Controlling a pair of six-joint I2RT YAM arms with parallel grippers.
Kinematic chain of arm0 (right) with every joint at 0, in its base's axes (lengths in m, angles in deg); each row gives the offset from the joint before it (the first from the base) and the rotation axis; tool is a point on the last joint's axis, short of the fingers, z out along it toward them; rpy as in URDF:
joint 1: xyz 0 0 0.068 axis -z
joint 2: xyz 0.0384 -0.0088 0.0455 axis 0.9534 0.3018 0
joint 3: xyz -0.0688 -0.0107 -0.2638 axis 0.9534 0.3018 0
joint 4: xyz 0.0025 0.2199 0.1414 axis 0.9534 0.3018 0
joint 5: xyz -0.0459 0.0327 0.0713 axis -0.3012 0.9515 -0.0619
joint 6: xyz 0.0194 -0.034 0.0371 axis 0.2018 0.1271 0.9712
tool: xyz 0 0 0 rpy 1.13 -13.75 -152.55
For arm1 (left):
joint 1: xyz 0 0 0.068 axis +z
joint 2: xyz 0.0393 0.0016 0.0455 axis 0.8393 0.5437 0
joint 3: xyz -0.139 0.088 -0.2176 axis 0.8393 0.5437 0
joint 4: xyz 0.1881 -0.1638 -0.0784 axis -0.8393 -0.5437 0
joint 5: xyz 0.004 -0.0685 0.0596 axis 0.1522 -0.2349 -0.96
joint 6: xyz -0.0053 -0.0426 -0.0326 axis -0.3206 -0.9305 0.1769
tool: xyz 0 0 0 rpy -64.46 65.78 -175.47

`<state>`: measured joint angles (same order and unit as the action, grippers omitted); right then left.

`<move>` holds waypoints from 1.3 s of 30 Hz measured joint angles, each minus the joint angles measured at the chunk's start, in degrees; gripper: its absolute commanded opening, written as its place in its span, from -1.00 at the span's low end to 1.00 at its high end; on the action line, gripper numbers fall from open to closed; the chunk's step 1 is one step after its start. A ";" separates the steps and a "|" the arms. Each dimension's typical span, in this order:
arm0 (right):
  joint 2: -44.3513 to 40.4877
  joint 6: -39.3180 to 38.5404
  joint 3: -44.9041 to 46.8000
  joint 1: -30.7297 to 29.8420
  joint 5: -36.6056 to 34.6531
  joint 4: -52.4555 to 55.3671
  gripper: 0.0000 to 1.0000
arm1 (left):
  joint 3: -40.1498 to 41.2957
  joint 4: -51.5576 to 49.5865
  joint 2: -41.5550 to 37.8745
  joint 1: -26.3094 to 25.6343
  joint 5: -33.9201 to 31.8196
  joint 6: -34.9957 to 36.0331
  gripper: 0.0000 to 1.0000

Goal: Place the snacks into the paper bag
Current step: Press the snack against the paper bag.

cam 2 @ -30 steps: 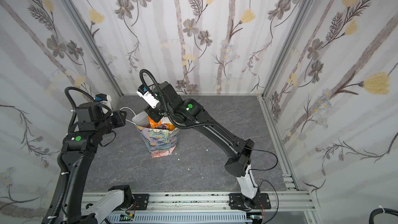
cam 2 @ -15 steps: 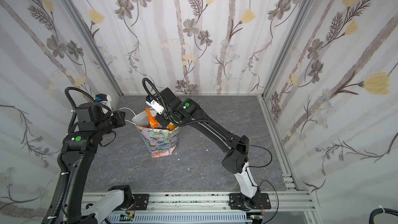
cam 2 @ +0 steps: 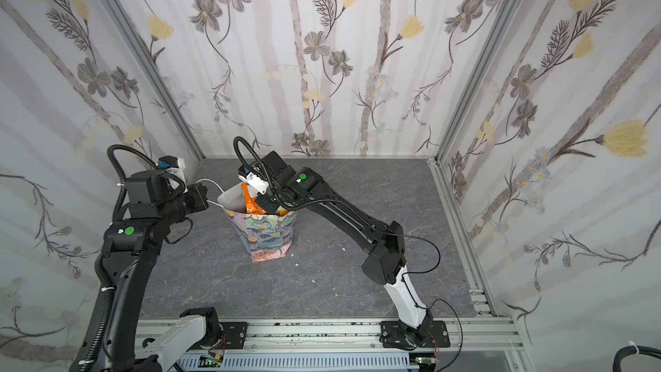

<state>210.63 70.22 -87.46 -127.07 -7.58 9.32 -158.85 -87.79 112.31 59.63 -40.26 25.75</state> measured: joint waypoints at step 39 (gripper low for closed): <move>-26.18 13.00 15.54 2.40 -21.59 -7.32 0.38 | -1.79 -0.70 1.31 0.00 -2.21 0.00 -1.00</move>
<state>184.45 83.22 -71.92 -124.66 -29.17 2.00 -160.65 -88.49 113.62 59.63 -42.47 25.75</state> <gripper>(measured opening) 0.658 0.048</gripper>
